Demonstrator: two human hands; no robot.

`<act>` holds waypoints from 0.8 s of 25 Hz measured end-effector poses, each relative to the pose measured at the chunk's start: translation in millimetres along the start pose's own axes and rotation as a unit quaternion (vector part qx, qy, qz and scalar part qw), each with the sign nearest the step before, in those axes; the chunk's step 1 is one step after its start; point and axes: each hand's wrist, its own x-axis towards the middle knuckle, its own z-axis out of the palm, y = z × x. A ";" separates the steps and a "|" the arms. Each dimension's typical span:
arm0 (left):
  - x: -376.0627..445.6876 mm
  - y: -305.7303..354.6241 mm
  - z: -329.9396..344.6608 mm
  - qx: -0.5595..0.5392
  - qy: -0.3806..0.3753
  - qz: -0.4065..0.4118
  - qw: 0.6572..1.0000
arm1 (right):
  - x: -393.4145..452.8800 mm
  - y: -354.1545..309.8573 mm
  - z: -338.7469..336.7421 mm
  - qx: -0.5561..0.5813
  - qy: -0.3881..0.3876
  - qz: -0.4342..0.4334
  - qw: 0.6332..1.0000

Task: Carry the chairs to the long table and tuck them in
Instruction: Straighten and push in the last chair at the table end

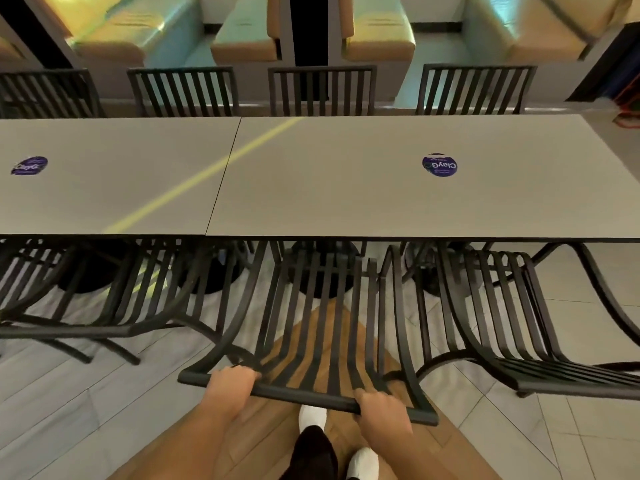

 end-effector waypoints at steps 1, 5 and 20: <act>4.8 2.0 -0.4 0.000 -0.001 -0.003 1.000 | 4.9 4.4 -5.5 -0.006 0.003 -0.005 1.000; 22.5 8.2 -12.7 -0.005 0.020 -0.002 1.000 | 26.9 20.8 -25.8 -0.039 -0.005 -0.025 0.999; 74.7 14.5 -43.9 -0.060 -0.010 -0.014 0.998 | 86.1 42.4 -77.8 -0.018 -0.031 0.001 0.999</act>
